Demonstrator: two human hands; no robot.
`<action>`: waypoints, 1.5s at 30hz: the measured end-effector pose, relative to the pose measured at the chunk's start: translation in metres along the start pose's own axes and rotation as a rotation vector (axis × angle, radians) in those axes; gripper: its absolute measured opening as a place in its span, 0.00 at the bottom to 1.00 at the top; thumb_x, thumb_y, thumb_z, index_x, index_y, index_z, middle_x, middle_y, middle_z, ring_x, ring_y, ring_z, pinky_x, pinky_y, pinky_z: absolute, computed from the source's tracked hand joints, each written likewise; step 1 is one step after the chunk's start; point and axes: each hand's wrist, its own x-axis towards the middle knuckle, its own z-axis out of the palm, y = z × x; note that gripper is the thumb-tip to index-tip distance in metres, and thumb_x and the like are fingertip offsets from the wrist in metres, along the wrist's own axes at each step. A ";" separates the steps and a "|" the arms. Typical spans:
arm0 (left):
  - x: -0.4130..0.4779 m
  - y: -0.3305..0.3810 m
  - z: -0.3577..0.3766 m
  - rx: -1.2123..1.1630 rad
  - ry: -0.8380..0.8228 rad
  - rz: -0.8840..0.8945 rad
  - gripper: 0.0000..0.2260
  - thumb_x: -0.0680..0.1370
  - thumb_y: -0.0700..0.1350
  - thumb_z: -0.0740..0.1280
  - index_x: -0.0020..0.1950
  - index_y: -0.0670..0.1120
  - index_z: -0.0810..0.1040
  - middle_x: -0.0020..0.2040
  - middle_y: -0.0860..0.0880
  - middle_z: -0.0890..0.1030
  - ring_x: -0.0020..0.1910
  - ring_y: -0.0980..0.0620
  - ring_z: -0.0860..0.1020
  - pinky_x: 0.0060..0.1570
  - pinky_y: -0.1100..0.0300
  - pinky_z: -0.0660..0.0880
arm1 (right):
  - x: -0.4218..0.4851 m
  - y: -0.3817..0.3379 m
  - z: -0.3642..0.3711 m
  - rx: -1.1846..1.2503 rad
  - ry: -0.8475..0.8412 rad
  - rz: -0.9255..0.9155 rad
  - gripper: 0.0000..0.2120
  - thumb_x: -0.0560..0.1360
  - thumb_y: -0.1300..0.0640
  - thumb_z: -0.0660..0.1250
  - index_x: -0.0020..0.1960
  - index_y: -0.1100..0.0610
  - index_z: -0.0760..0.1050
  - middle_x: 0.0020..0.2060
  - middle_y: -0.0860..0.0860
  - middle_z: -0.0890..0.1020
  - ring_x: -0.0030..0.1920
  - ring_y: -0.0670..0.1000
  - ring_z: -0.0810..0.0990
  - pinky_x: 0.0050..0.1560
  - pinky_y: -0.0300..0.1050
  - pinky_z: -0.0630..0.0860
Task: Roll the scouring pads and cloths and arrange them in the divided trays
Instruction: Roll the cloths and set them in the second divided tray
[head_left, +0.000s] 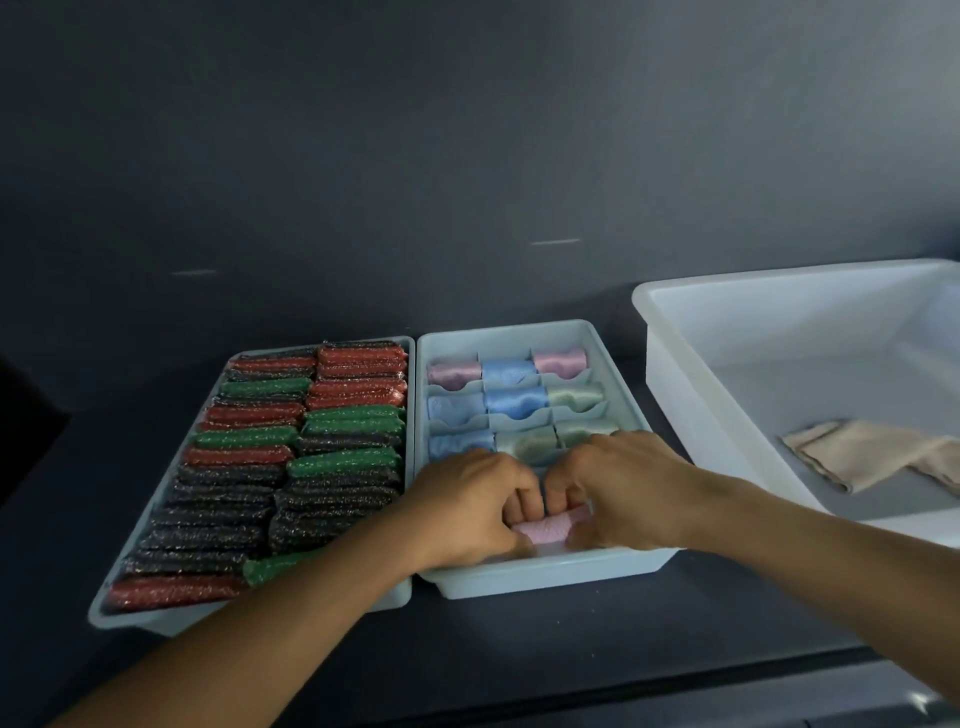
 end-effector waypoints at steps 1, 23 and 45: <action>0.000 -0.004 -0.003 -0.064 -0.007 -0.010 0.07 0.71 0.46 0.76 0.48 0.53 0.82 0.42 0.59 0.83 0.44 0.62 0.81 0.49 0.62 0.77 | 0.002 0.000 0.001 -0.023 0.001 -0.026 0.10 0.70 0.47 0.70 0.51 0.46 0.78 0.47 0.43 0.82 0.49 0.48 0.78 0.48 0.42 0.72; 0.037 0.045 -0.018 -0.419 0.297 0.056 0.04 0.76 0.46 0.71 0.50 0.50 0.83 0.43 0.56 0.84 0.43 0.63 0.80 0.48 0.66 0.75 | -0.044 0.077 -0.030 0.643 0.515 0.105 0.06 0.71 0.61 0.72 0.37 0.51 0.81 0.31 0.46 0.82 0.31 0.43 0.79 0.37 0.33 0.75; 0.091 0.125 -0.021 -0.774 0.380 0.128 0.10 0.77 0.48 0.71 0.57 0.49 0.80 0.52 0.54 0.83 0.52 0.60 0.80 0.55 0.68 0.75 | -0.087 0.205 -0.056 0.532 0.514 0.353 0.10 0.69 0.54 0.76 0.41 0.61 0.79 0.39 0.53 0.80 0.40 0.48 0.76 0.38 0.33 0.68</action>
